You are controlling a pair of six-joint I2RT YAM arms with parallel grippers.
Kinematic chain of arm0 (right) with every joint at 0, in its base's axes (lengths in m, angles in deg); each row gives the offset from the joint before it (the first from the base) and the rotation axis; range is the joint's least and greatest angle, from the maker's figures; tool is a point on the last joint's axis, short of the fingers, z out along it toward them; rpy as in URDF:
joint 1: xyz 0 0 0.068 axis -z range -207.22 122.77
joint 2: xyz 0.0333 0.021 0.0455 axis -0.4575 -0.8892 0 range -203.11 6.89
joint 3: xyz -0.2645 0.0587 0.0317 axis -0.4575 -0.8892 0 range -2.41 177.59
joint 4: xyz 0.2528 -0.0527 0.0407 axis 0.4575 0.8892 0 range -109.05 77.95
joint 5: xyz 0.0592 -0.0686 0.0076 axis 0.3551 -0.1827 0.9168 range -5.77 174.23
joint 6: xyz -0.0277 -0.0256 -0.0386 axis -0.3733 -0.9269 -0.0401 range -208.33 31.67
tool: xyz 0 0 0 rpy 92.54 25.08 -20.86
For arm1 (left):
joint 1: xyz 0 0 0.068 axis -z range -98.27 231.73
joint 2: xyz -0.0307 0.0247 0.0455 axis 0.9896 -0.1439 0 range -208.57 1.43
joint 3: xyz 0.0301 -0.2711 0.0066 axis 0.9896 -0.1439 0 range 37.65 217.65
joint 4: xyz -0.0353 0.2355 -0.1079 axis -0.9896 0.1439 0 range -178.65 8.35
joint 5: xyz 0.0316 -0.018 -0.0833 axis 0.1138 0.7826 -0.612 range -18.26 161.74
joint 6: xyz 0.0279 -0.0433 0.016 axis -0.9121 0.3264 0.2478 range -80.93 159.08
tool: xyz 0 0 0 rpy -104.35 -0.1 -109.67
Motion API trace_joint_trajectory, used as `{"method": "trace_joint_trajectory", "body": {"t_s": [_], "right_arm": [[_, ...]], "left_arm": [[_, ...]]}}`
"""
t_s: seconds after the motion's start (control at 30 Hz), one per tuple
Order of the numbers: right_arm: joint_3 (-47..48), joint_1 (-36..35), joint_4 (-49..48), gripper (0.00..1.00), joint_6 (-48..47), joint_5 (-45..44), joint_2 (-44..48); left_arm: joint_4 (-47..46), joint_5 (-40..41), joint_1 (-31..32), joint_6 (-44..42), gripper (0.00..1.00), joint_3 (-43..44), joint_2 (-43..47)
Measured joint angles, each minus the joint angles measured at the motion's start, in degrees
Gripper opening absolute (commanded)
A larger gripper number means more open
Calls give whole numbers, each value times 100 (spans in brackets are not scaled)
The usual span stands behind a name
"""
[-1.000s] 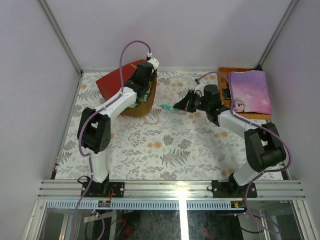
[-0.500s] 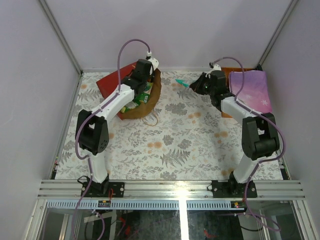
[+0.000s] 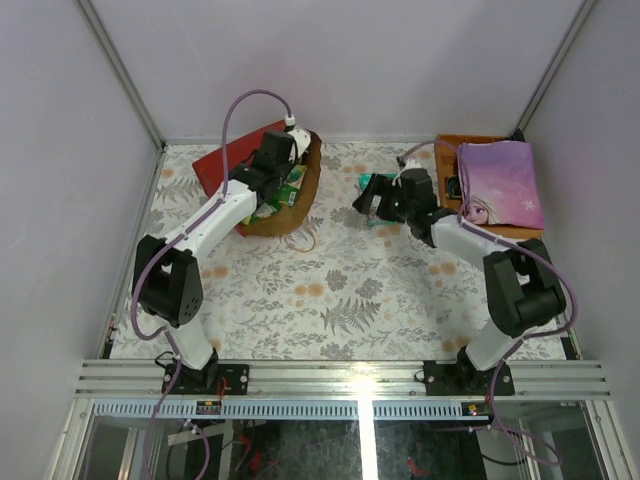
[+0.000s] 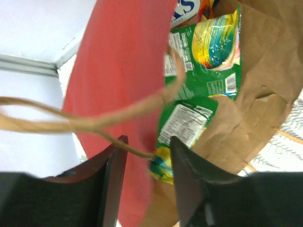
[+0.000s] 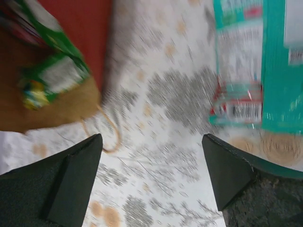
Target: Take the snacks out of the paper bag
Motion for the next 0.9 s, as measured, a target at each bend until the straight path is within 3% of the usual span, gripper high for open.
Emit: {"method": "trace_joint_trajectory", "body": {"t_s": [0.07, 0.13, 0.37, 0.67, 0.9], "right_arm": [[293, 50, 85, 94, 11, 2, 291], [614, 83, 74, 94, 24, -4, 463], [1523, 319, 146, 94, 42, -17, 50], [1613, 457, 568, 94, 61, 275, -719], [1716, 503, 560, 94, 48, 470, -719]], "left_arm": [[33, -63, 0, 55, 88, -197, 195], [46, -164, 0, 107, 100, -391, 387], [101, -951, -2, 328, 100, -632, 1025], [101, -2404, -354, 570, 100, -365, 2358], [79, -2712, -949, 601, 100, 31, 1902]]}}
